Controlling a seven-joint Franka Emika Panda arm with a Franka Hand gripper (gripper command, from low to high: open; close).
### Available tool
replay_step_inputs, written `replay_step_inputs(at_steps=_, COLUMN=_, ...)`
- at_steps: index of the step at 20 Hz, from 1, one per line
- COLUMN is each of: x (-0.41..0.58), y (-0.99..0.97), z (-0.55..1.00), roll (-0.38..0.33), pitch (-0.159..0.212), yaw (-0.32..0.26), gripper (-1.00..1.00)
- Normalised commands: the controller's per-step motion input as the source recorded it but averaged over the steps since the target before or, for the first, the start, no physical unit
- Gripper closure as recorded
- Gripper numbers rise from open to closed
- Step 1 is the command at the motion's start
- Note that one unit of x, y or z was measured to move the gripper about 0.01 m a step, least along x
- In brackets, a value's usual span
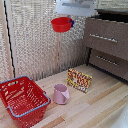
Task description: Transport the gripper mindfully toward the orange-red bowl and clasp it to elevate with ease. Ensure your robot's arm aligns efficiently with the top drawer's opening. Carefully slide the orange-red bowl into the designated spot with precision. After confirmation, withdraw the gripper gently. Close the drawer smoothly by transitioning the gripper to its handle.
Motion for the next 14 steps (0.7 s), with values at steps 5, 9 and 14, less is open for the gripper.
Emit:
replay_step_inputs(at_steps=5, x=0.097, y=-0.54, z=0.88, roll=0.065, pitch=0.000, yaw=-0.039, gripper=1.00)
replay_step_inputs(at_steps=9, x=0.056, y=-0.58, z=0.83, roll=0.061, pitch=0.010, yaw=-0.102, gripper=1.00)
replay_step_inputs(at_steps=14, x=0.006, y=-0.58, z=0.65, roll=0.047, pitch=0.055, yaw=-0.171, gripper=1.00)
